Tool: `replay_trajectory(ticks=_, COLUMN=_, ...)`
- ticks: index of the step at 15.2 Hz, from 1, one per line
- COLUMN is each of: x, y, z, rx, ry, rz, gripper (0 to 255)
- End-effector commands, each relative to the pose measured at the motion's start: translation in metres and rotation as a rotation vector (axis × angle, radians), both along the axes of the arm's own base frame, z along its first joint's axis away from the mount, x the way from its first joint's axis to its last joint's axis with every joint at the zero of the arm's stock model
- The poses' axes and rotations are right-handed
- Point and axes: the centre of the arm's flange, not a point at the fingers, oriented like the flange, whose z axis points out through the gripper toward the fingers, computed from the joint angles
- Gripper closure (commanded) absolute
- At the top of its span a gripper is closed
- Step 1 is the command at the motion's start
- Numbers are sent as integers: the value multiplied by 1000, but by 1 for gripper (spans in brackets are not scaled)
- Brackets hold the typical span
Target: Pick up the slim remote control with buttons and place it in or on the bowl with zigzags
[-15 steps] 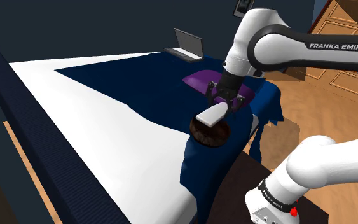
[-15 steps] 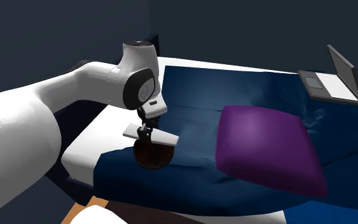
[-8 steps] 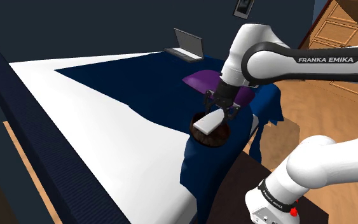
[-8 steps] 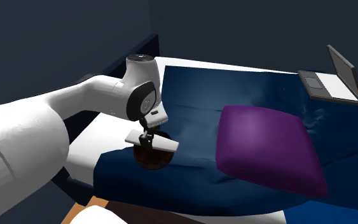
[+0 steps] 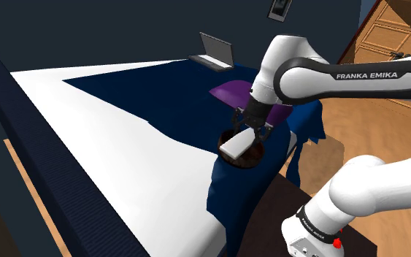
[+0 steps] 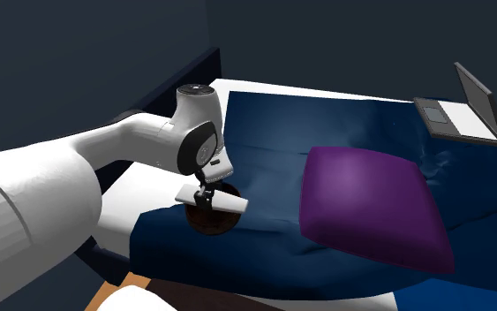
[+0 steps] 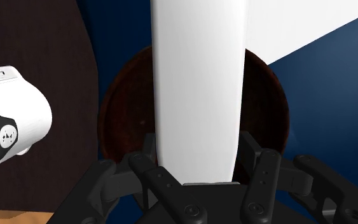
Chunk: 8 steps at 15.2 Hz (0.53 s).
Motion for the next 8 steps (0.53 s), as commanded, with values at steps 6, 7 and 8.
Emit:
replay_trajectory(ticks=6, x=0, y=0, z=-3, rx=-1, ry=7, rz=-1, gripper=0)
replay_trajectory(ticks=7, x=0, y=0, z=-3, rx=-1, ry=7, rz=-1, gripper=0)
replay_trajectory(ticks=8, x=-1, y=-1, z=-3, rx=-1, ry=7, rz=-1, gripper=0)
